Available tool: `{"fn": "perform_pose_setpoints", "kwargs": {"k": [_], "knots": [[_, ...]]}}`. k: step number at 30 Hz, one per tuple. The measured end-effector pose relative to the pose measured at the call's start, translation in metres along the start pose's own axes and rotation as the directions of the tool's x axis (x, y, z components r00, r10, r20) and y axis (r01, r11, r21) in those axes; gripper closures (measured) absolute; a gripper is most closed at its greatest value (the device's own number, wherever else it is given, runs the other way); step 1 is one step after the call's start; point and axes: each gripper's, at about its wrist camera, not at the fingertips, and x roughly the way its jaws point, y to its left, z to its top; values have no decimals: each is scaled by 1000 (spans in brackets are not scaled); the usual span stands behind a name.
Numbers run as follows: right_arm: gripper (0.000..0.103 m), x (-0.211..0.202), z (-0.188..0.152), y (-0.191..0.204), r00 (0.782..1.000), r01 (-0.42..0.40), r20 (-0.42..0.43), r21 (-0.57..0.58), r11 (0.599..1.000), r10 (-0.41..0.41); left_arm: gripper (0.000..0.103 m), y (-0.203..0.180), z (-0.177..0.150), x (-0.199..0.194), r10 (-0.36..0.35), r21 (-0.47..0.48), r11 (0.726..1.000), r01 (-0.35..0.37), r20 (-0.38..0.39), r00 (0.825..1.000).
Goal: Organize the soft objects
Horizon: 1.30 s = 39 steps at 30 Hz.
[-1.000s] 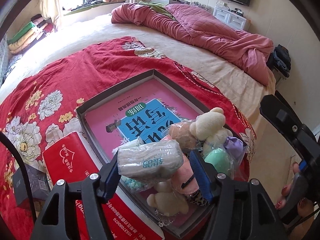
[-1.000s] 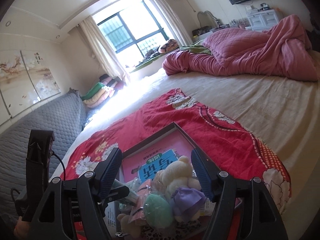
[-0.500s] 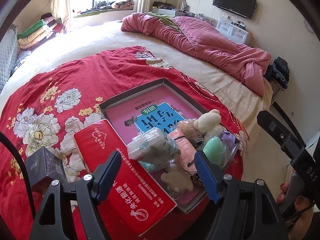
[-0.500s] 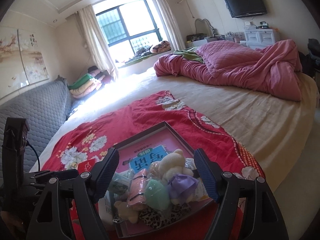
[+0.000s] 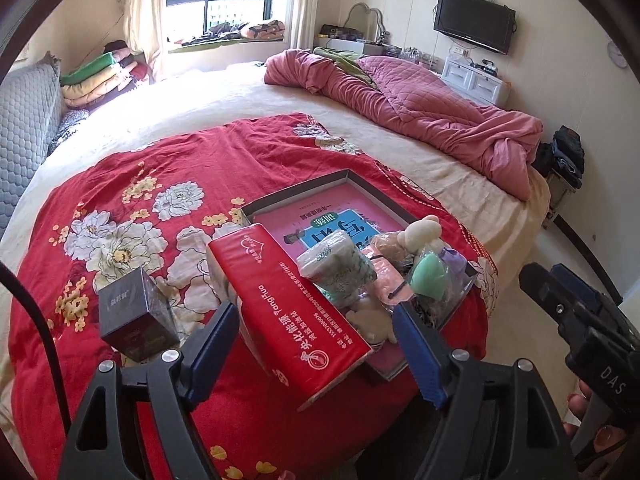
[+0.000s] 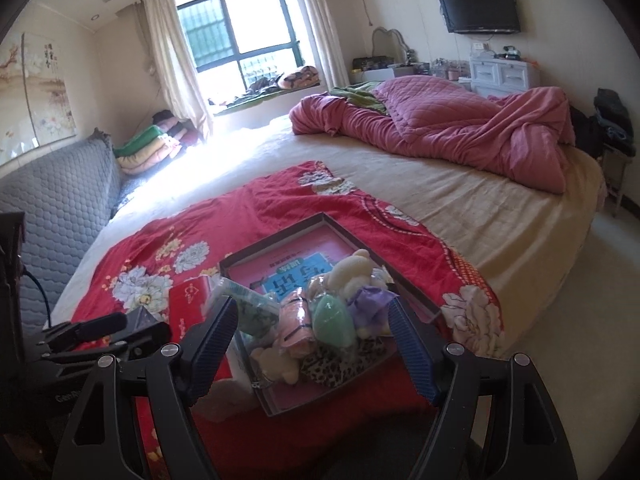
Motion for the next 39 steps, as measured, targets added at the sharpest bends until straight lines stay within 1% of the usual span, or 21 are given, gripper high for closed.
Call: {"fn": "perform_pose_setpoints", "kwargs": {"k": [3, 5, 7, 9, 12, 16, 23, 30, 39], "knots": [[24, -10, -9, 0, 1000, 30, 1, 0, 1000, -30, 24, 1, -7, -11, 9, 8, 1000, -9, 13, 1000], [24, -14, -15, 3, 998, 54, -16, -16, 998, -54, 24, 3, -12, -16, 14, 6, 1000, -14, 15, 1000], [24, -15, -21, 7, 997, 55, -47, -39, 998, -57, 23, 2, -18, -18, 14, 11, 1000, -14, 6, 1000], [24, -17, -29, 12, 996, 64, -57, -70, 995, -68, 23, 2, -25, -19, 24, 18, 1000, -24, 1, 1000], [24, -16, -38, 18, 993, 64, -89, -103, 993, -73, 23, 3, -35, -19, 33, 2, 999, -33, -12, 999], [24, -14, -46, 20, 992, 62, -107, -117, 991, -74, 23, 7, -43, -19, 45, -20, 999, -45, -27, 999], [24, -18, -51, 25, 991, 55, -111, -123, 991, -68, 23, 5, -52, -15, 59, -22, 998, -60, -44, 997], [24, -21, -59, 19, 992, 51, -105, -115, 992, -63, 23, 2, -57, -12, 74, -21, 997, -75, -53, 996], [24, -14, -62, 16, 990, 38, -131, -106, 994, -52, 23, -4, -59, -7, 76, -10, 997, -77, -67, 995]]}}
